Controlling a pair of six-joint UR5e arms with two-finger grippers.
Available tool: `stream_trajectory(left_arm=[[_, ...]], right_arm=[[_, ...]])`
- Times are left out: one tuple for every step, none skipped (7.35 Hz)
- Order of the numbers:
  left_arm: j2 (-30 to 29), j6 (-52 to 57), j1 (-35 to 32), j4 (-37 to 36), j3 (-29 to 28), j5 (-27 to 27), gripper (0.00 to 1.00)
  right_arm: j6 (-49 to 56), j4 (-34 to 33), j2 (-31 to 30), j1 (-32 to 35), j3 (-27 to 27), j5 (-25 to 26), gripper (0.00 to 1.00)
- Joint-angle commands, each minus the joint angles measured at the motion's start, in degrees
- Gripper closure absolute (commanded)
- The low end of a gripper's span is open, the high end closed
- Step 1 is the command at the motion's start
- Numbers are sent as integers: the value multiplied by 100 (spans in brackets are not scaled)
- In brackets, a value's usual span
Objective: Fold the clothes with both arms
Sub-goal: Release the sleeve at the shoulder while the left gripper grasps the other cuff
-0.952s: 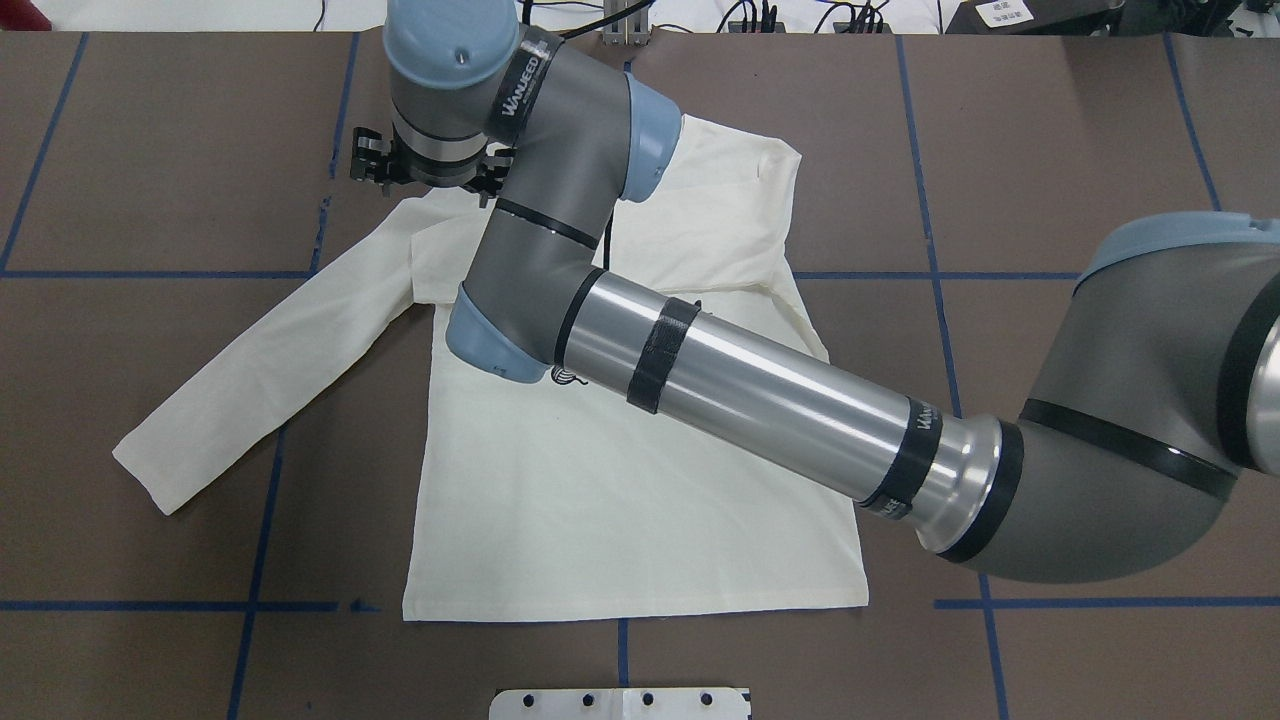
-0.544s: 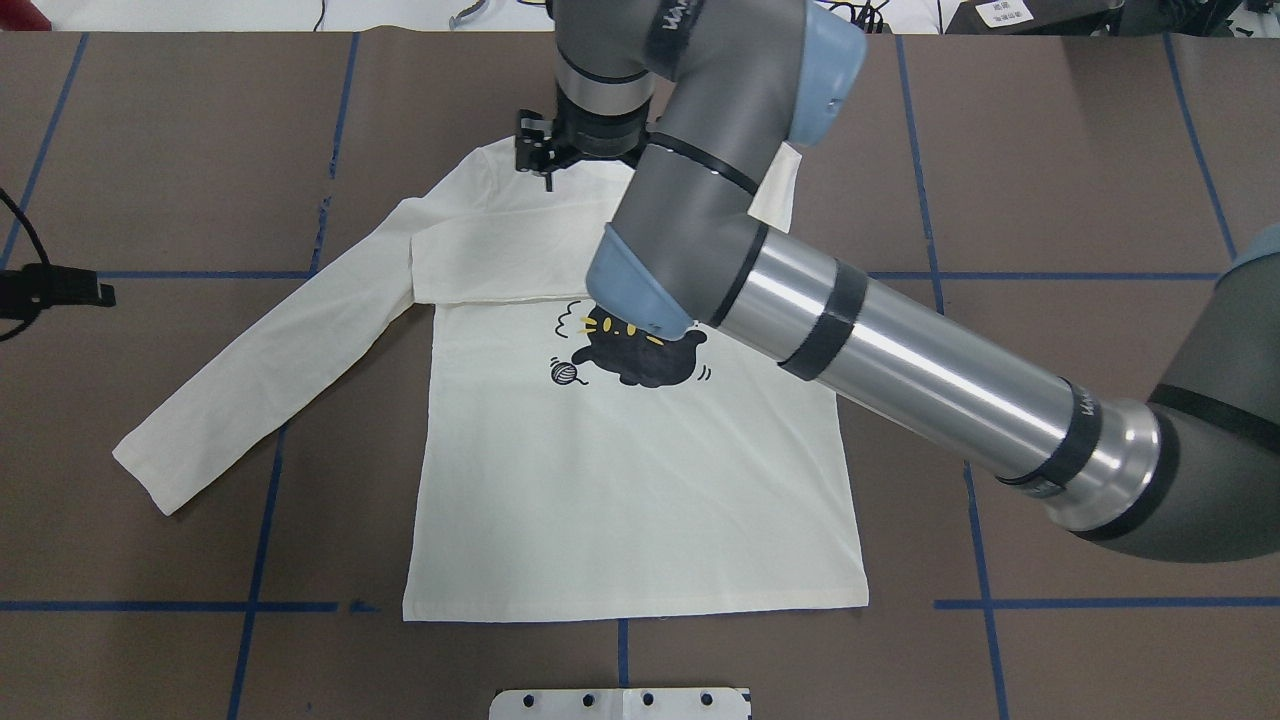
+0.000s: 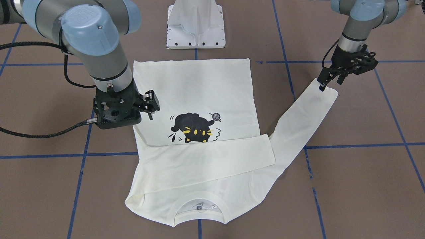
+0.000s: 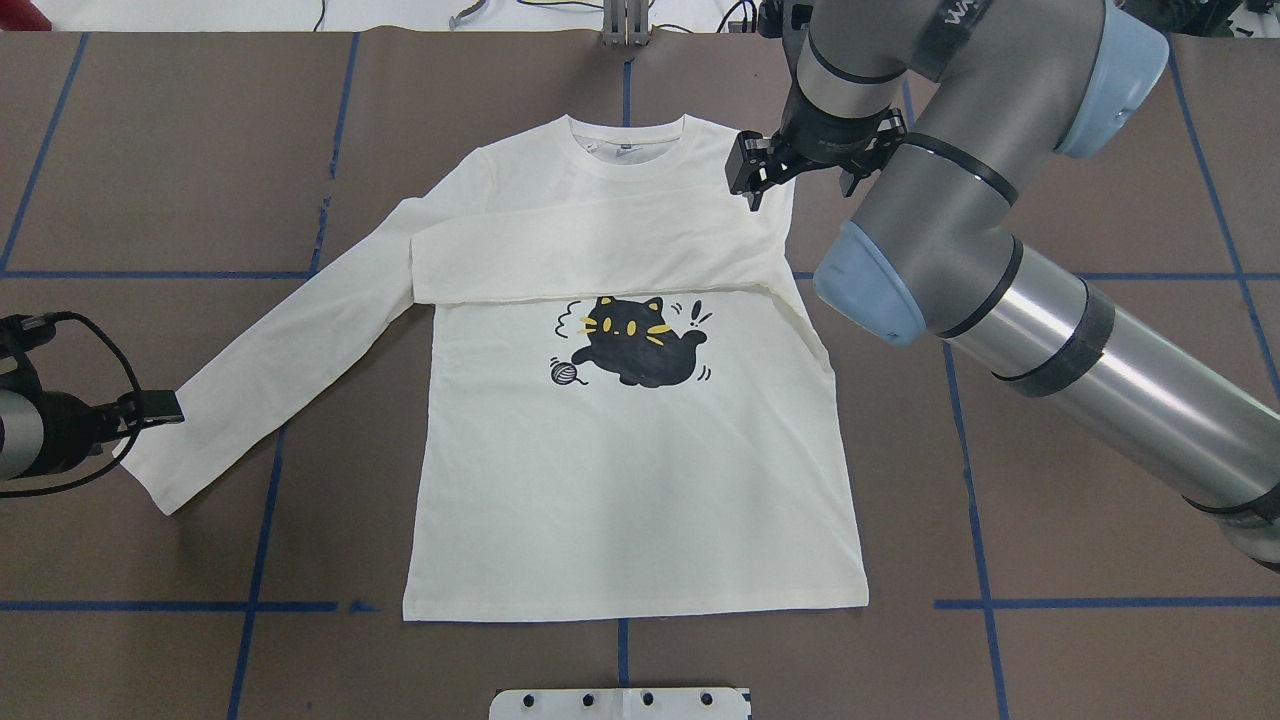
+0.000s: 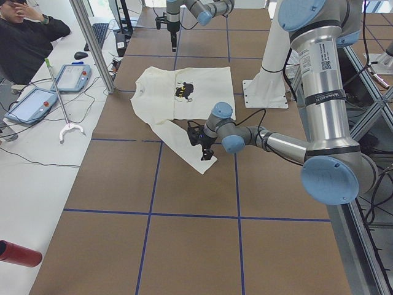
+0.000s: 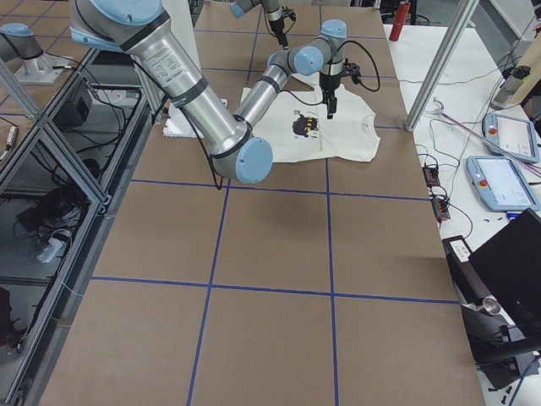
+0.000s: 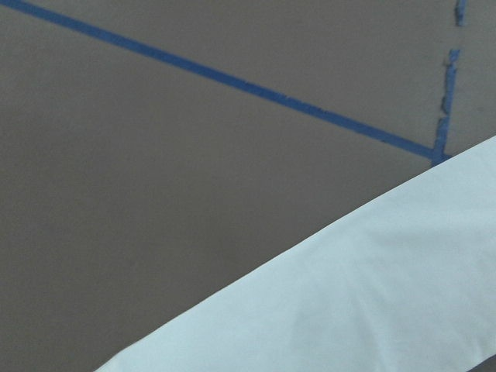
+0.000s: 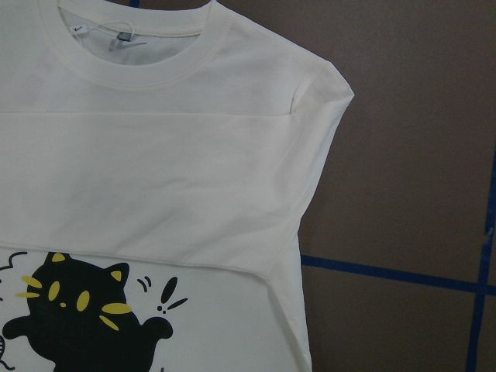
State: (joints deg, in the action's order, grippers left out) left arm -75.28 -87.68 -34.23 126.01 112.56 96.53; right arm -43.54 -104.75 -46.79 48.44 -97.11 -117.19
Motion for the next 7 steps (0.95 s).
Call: stream_trajectory(left_arm=[[-48,-213,215,-164,-207,-126,0],[-92,-223,250,-147,-313,-126,0],[-127,-231,285,-138,-436,-126,0],[-128,-266,294,-112,-524,-117,0],[-128,-389,321,-111,-525,-117,0],[-128,-407,347,-94,-525,-117,0],[-128,-494,365,-33,-525,-117,0]], right_arm=[[38,-1,-103,25,-89,-14,0],[38,7,-111,25,-89,-14,0],[38,16,-111,25,-89,-14,0],[29,16,-120,25,-89,-14,0],[29,16,-120,25,-89,-14,0],[29,16,-120,25,-89,-14,0],[29,16,-120,25,-97,-14,0]])
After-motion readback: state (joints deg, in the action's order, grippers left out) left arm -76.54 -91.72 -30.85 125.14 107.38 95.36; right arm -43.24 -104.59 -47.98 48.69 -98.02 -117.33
